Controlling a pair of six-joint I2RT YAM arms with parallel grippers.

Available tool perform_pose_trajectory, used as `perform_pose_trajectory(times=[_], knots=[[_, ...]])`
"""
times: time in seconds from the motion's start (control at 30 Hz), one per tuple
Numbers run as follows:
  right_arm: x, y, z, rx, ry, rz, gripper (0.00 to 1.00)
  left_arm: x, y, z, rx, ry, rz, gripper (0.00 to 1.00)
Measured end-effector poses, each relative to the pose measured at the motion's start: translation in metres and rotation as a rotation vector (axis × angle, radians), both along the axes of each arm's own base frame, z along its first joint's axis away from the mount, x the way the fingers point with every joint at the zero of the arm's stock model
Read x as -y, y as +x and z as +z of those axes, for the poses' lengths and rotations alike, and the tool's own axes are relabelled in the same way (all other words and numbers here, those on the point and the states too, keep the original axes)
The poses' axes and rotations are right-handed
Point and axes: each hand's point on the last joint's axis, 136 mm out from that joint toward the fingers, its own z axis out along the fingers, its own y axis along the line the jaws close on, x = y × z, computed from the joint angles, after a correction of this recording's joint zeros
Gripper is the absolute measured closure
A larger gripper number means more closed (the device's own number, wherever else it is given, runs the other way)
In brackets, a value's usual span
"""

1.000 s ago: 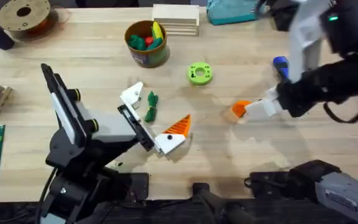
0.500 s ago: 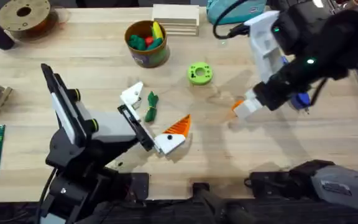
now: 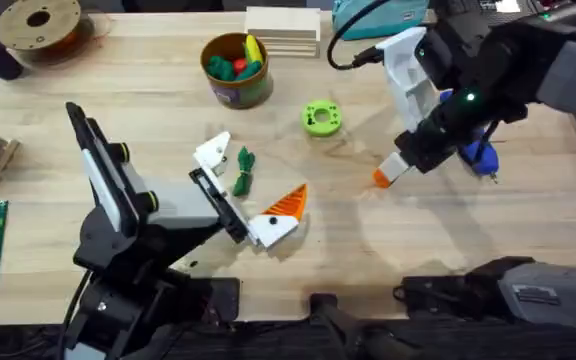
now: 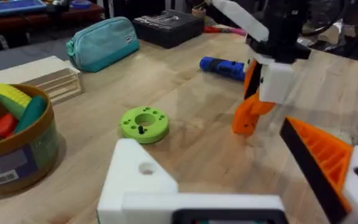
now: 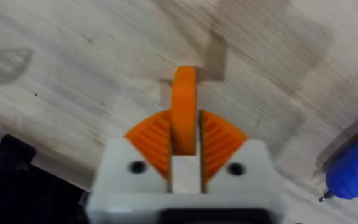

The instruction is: Pick up the gripper from the table and insert it into the empty holder that is missing its gripper. Then pick up a screw, insert it into the mounting hole, and use the screwdriver to tighten it. Finally, clean up the table by picking up the vegetable and placing it into the bucket.

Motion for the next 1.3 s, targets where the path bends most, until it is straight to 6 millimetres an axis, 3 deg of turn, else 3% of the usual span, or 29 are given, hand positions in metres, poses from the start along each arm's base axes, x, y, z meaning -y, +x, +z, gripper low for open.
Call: perform_pose_trajectory(times=[0.07,0.1,0.27,0.43,0.6,0.73,0.93,1.13,1.3], knots=[[0.000,0.000,0.000,0.002,-0.002,-0.002,0.951,0.000,0.000,0.000,0.000,0.000,0.000,0.014],[0.001,0.001,0.001,0.005,-0.003,-0.001,0.980,0.000,0.000,0.000,0.000,0.000,0.000,0.014],[0.002,-0.004,0.009,-0.004,-0.007,0.000,0.982,0.000,0.000,0.000,0.000,0.000,0.000,0.013],[0.004,-0.003,0.050,0.118,0.055,-0.020,0.982,0.000,0.000,0.000,0.000,0.000,0.000,0.013],[0.002,-0.003,0.090,0.241,0.244,-0.086,0.982,0.000,0.000,0.000,0.000,0.000,0.000,0.014],[-0.022,0.018,0.109,0.303,0.502,-0.089,0.982,0.000,0.000,0.000,0.000,0.000,0.000,0.014],[-0.073,0.027,0.101,0.117,0.847,-0.100,0.982,0.000,0.000,0.000,0.000,0.000,0.000,0.014],[-0.117,0.016,0.089,-0.178,1.015,-0.121,0.982,0.002,-0.003,0.000,-0.033,-0.024,-0.022,0.014],[-0.136,0.001,0.094,-0.333,1.102,-0.110,0.982,0.005,-0.007,0.000,-0.144,-0.102,-0.040,0.014]])
